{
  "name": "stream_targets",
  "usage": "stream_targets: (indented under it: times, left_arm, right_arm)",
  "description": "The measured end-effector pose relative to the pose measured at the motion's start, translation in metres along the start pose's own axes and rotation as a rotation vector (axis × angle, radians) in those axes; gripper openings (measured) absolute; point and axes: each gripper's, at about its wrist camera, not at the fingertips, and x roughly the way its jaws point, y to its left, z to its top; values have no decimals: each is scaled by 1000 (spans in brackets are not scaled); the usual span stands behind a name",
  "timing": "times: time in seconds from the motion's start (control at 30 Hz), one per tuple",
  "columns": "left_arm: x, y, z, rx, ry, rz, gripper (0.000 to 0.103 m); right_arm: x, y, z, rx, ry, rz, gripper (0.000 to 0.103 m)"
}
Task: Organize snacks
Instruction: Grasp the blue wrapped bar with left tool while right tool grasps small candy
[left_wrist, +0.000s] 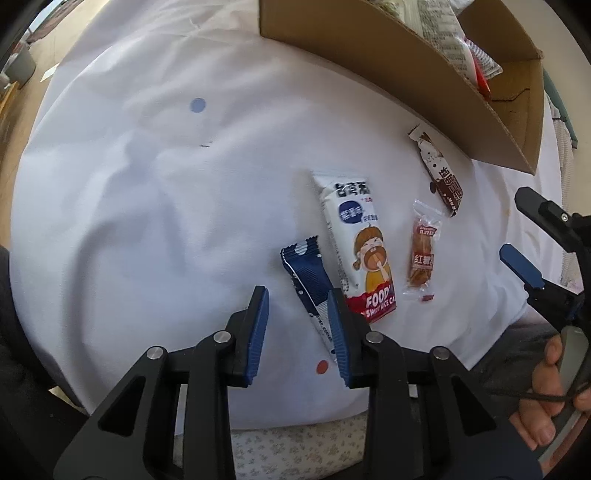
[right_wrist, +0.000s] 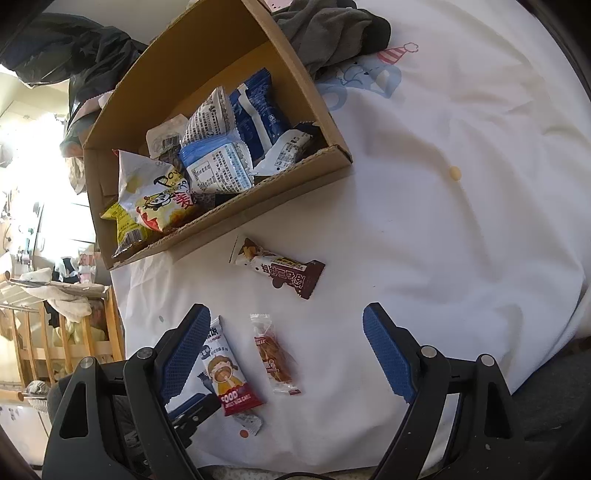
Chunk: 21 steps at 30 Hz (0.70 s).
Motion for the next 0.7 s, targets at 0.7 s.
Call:
stream_targets:
  times: [0.7]
  left_arm:
    - [-16, -11, 37, 122, -13, 93, 13]
  right_arm:
    - [9, 10, 1, -34, 42, 49, 63]
